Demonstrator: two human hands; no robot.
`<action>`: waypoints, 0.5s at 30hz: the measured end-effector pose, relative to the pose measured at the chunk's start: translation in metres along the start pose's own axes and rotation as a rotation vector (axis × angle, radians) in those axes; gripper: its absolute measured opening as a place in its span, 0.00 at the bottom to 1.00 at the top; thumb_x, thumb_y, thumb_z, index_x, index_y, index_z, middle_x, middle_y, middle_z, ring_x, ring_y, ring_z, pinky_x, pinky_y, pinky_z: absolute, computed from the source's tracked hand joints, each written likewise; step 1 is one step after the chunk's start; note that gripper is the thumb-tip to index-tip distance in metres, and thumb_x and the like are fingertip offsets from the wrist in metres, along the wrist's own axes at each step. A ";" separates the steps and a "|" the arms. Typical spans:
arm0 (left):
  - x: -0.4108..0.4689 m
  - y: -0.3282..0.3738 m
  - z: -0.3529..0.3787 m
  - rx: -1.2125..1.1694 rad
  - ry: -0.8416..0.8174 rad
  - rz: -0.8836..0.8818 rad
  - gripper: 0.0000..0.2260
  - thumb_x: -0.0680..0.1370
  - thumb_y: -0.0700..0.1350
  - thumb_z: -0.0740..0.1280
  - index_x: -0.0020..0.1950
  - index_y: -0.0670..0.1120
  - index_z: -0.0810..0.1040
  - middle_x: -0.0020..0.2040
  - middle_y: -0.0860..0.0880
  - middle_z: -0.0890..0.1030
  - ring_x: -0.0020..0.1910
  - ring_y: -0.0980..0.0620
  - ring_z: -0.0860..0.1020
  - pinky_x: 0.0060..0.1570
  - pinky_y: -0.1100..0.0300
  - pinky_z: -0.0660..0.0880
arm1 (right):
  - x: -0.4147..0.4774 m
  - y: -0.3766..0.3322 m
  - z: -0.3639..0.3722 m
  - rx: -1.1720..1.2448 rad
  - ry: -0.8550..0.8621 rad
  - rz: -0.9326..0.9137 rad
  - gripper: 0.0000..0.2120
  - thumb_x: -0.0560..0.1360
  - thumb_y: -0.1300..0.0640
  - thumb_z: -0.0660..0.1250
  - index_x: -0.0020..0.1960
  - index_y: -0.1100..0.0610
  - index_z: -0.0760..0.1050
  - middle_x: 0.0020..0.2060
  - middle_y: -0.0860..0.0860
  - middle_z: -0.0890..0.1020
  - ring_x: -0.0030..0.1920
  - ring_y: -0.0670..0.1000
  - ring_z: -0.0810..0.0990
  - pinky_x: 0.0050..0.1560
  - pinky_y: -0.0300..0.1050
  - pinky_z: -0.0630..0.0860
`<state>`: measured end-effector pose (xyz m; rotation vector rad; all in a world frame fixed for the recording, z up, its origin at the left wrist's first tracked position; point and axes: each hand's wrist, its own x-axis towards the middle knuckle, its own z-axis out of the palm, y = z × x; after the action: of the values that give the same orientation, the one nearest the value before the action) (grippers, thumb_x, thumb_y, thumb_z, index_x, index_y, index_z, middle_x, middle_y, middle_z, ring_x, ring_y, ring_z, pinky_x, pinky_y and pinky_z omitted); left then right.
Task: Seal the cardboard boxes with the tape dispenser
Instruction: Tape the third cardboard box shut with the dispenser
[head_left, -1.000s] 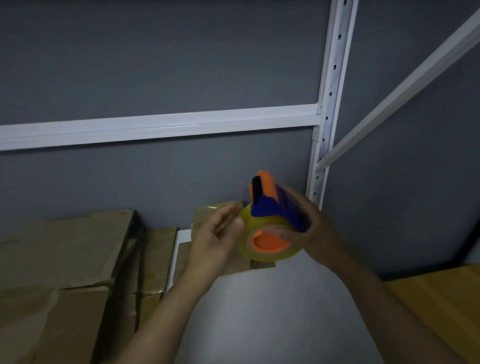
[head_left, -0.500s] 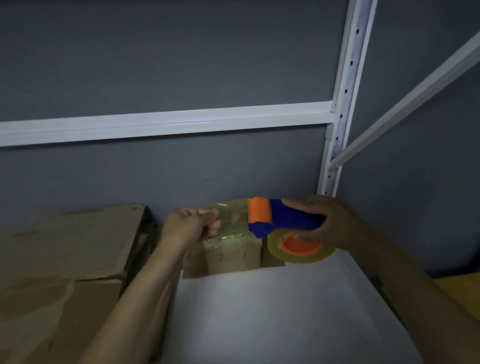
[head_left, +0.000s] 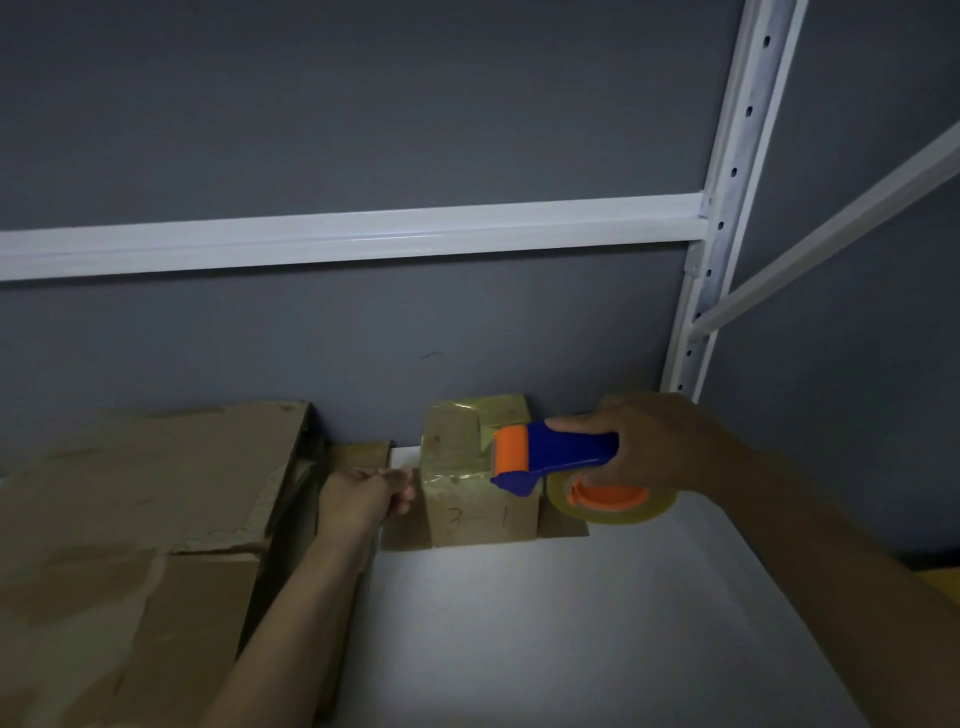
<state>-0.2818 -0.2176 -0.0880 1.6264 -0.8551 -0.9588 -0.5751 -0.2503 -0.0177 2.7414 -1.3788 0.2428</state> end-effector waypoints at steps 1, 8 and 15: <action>0.001 -0.002 0.000 -0.018 -0.023 -0.032 0.06 0.76 0.41 0.70 0.41 0.38 0.82 0.33 0.47 0.82 0.33 0.51 0.77 0.36 0.59 0.72 | 0.001 -0.001 0.002 -0.005 -0.014 -0.002 0.34 0.74 0.36 0.64 0.75 0.38 0.53 0.61 0.46 0.74 0.56 0.43 0.72 0.40 0.25 0.60; 0.002 -0.006 0.001 0.181 -0.135 0.164 0.08 0.81 0.47 0.65 0.42 0.49 0.78 0.36 0.47 0.83 0.34 0.52 0.77 0.34 0.60 0.72 | 0.004 -0.004 0.005 -0.007 -0.030 0.007 0.35 0.75 0.37 0.63 0.76 0.40 0.51 0.66 0.45 0.72 0.63 0.45 0.72 0.37 0.20 0.56; -0.006 -0.031 0.012 0.303 -0.066 0.545 0.24 0.81 0.59 0.56 0.76 0.52 0.64 0.75 0.51 0.66 0.71 0.57 0.65 0.68 0.56 0.65 | 0.012 -0.010 0.011 0.017 -0.011 0.005 0.36 0.74 0.37 0.64 0.76 0.41 0.51 0.66 0.46 0.72 0.65 0.46 0.71 0.50 0.30 0.63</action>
<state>-0.2929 -0.2100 -0.1194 1.4894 -1.4506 -0.5155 -0.5588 -0.2552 -0.0263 2.7573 -1.3936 0.2413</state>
